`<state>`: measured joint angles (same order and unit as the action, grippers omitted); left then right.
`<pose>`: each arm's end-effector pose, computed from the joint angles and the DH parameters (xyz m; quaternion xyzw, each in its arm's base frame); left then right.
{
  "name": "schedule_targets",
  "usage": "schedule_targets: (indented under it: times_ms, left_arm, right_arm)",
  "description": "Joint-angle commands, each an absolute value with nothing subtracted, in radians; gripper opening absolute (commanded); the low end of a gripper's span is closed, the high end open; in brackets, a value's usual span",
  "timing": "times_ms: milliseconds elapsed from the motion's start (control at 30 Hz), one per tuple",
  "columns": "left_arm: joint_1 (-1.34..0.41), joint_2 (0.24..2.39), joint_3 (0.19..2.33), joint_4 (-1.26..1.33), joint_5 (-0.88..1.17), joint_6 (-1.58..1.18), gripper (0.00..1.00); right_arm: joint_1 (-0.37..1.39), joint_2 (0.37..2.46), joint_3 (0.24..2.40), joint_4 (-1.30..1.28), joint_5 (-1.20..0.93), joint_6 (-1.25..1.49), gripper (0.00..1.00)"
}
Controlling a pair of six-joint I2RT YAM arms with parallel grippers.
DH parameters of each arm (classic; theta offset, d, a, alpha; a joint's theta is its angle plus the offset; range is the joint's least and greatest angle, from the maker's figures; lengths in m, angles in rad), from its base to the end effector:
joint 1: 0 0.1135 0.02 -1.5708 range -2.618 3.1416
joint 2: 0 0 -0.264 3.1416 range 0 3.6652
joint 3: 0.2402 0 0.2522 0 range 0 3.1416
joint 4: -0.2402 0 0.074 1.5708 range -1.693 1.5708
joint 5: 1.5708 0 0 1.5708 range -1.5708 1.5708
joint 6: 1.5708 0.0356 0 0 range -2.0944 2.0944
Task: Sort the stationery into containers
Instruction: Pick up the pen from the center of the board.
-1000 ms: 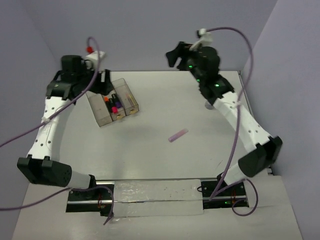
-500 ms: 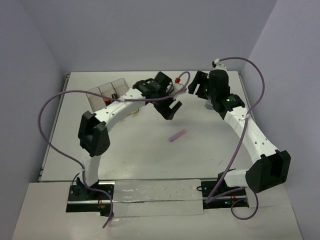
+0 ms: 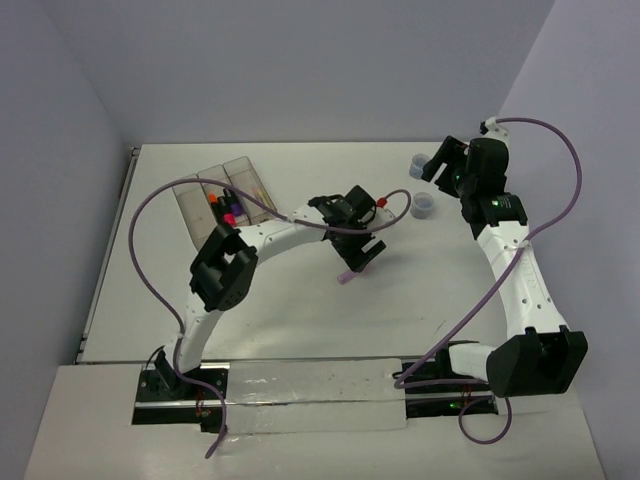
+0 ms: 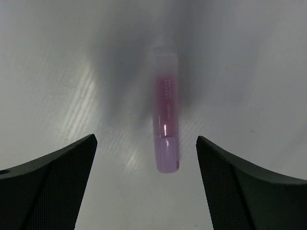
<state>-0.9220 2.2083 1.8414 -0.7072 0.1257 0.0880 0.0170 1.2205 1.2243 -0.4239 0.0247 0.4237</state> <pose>0.2861 -0.3847 0.1977 0.4816 0.8392 -0.1550 0.1996 0.2742 0.0038 0.3777 0.1760 0.8203 0.1088 0.5332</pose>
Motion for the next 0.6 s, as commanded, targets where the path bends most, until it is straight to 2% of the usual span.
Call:
schedule_targets:
  times_ms: [0,133,200,267,300,333,367,400,567]
  left_arm:
    - [-0.968,2.253,1.779,-0.669,0.04,0.077,0.92]
    - [-0.986,2.264,1.711,-0.639,0.038,0.068,0.91]
    - [-0.988,2.29,1.713,-0.643,0.014,0.067,0.82]
    - [-0.988,2.311,1.718,-0.661,0.006,0.058,0.52]
    - [-0.988,2.312,1.715,-0.666,0.014,0.054,0.41]
    - [-0.988,2.308,1.707,-0.671,0.027,0.054,0.18]
    - [-0.988,2.305,1.703,-0.678,0.047,0.052,0.06]
    - [-0.988,2.302,1.702,-0.686,0.067,0.051,0.0]
    - [-0.968,2.241,1.761,-0.744,0.12,0.06,0.0]
  right_arm:
    - [0.008,1.207,1.241,-0.443,0.006,0.374,0.8]
    - [0.008,1.197,1.229,-0.434,-0.025,0.373,0.8]
    - [-0.02,1.2,1.226,-0.43,-0.042,0.374,0.8]
    - [-0.021,1.197,1.22,-0.428,-0.05,0.377,0.8]
    - [-0.02,1.195,1.218,-0.428,-0.049,0.375,0.8]
    - [-0.02,1.19,1.217,-0.428,-0.046,0.375,0.8]
    - [-0.02,1.185,1.213,-0.426,-0.043,0.375,0.8]
    - [-0.02,1.181,1.209,-0.423,-0.041,0.374,0.8]
    - [-0.021,1.182,1.217,-0.427,-0.054,0.382,0.8]
